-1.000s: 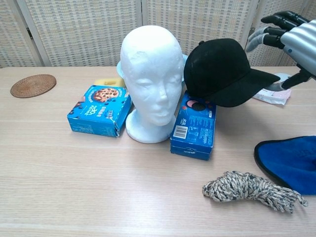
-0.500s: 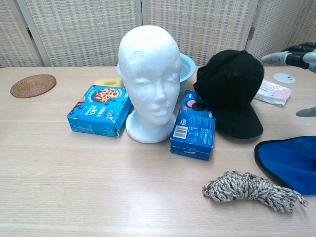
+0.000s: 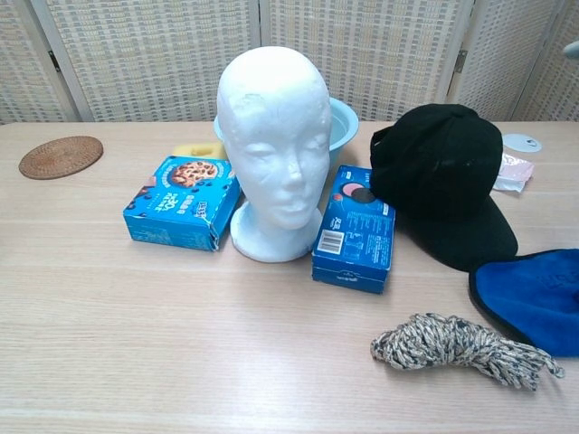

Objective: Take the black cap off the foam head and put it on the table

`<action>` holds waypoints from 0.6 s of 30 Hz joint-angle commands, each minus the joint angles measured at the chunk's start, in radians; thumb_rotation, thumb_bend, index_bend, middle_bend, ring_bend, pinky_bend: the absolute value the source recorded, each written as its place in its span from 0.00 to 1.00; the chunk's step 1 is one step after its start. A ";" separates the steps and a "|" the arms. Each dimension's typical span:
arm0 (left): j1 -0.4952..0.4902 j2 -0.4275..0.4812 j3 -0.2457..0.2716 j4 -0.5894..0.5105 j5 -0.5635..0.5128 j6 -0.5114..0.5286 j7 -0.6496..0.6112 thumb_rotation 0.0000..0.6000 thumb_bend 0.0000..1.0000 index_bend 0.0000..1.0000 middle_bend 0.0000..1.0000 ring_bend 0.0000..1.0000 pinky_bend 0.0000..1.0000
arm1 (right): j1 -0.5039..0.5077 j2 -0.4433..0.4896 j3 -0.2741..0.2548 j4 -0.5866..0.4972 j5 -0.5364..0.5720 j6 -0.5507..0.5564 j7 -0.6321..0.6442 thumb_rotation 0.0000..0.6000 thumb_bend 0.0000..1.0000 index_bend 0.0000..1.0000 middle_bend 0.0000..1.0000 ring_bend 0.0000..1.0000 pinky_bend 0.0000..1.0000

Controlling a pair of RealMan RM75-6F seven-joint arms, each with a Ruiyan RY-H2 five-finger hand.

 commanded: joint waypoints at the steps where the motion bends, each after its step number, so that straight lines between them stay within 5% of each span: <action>1: -0.004 -0.002 -0.001 0.002 -0.002 -0.007 -0.001 1.00 0.20 0.01 0.00 0.00 0.00 | -0.059 0.031 0.005 -0.037 0.012 0.065 -0.009 1.00 0.00 0.00 0.03 0.00 0.00; 6: -0.011 -0.014 -0.005 0.011 -0.001 -0.010 0.000 1.00 0.20 0.01 0.00 0.00 0.00 | -0.129 0.069 -0.008 -0.063 0.019 0.123 0.016 1.00 0.02 0.09 0.14 0.03 0.02; 18: -0.020 -0.041 -0.011 0.030 0.012 0.000 -0.009 1.00 0.20 0.01 0.00 0.00 0.00 | -0.226 0.145 -0.068 -0.064 -0.025 0.129 0.127 1.00 0.03 0.11 0.14 0.03 0.03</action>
